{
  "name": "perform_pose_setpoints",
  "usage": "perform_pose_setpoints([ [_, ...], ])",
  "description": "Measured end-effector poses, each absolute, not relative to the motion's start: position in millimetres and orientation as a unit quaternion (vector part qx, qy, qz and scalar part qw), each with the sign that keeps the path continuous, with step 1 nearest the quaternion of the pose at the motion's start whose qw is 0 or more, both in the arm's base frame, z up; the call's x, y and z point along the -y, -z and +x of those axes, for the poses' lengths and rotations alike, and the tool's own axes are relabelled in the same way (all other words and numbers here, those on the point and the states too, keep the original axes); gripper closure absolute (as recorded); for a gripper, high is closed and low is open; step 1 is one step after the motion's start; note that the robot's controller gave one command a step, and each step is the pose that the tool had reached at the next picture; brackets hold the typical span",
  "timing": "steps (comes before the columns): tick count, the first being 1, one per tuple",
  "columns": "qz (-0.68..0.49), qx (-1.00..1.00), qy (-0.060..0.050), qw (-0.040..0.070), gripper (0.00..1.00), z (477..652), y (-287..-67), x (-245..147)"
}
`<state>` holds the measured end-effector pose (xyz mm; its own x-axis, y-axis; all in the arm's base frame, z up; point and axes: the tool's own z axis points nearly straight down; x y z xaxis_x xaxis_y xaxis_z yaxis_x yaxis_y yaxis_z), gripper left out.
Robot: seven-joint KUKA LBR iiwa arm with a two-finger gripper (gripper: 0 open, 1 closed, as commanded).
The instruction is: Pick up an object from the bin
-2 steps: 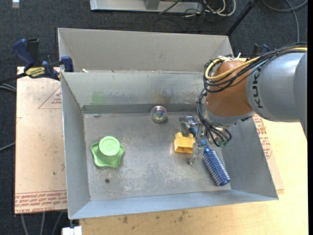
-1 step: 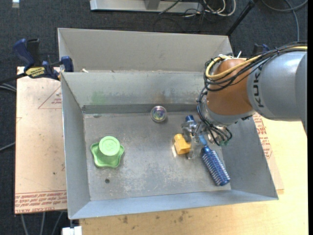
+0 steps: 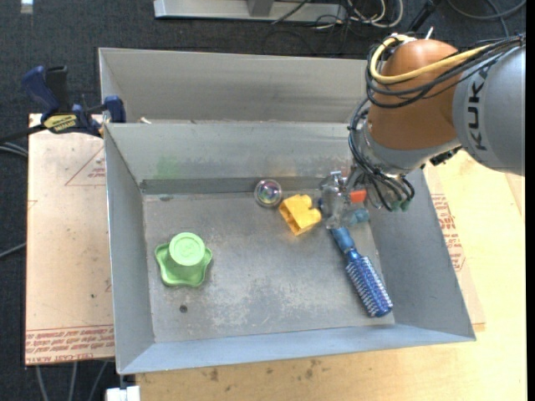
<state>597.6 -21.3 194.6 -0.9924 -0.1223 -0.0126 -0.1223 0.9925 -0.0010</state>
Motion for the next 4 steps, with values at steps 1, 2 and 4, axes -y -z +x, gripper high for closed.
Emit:
perform_pose_setpoints([
  [1, -0.06, -0.998, 0.0, 0.002, 0.0, 595.7, -189, 22],
  [2, -0.028, -1.0, -0.001, 0.004, 0.0, 641.2, -69, 37],
  [4, -0.028, -1.0, -0.001, 0.002, 0.0, 640.0, -71, 38],
])
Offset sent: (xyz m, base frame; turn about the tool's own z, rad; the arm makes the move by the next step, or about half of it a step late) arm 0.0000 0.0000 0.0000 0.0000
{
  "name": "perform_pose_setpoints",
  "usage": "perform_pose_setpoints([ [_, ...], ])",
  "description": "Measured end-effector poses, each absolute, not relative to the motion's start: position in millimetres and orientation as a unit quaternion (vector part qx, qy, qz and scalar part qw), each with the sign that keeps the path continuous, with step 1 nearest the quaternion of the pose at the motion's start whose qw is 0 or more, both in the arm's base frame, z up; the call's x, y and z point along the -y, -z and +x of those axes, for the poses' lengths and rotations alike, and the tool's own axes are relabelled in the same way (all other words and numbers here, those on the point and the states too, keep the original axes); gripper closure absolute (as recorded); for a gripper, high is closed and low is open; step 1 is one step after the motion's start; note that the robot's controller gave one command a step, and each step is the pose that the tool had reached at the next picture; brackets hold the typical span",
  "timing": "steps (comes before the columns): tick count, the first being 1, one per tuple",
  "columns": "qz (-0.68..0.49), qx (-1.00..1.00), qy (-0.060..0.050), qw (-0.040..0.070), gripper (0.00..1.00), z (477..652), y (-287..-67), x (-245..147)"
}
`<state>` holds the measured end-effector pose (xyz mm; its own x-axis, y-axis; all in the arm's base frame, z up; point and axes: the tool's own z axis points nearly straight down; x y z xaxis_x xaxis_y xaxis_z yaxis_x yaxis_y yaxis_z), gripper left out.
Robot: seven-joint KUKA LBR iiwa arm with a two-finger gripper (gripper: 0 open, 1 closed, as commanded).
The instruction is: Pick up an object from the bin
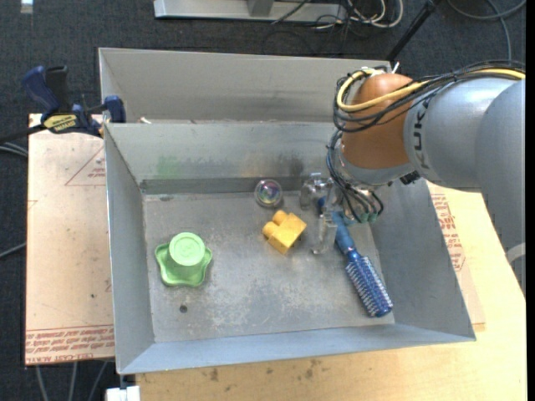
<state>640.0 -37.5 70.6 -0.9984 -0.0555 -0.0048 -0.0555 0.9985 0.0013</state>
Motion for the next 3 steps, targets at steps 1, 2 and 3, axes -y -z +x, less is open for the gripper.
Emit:
perform_pose_setpoints([
  [1, 0.074, -0.997, -0.002, 0.0, 0.0, 607.3, -70, -18],
  [2, 0.074, -0.997, -0.001, 0.001, 1.0, 607.9, -70, -17],
  [3, 0.06, -0.998, -0.001, 0.007, 1.0, 621.3, -325, -16],
])
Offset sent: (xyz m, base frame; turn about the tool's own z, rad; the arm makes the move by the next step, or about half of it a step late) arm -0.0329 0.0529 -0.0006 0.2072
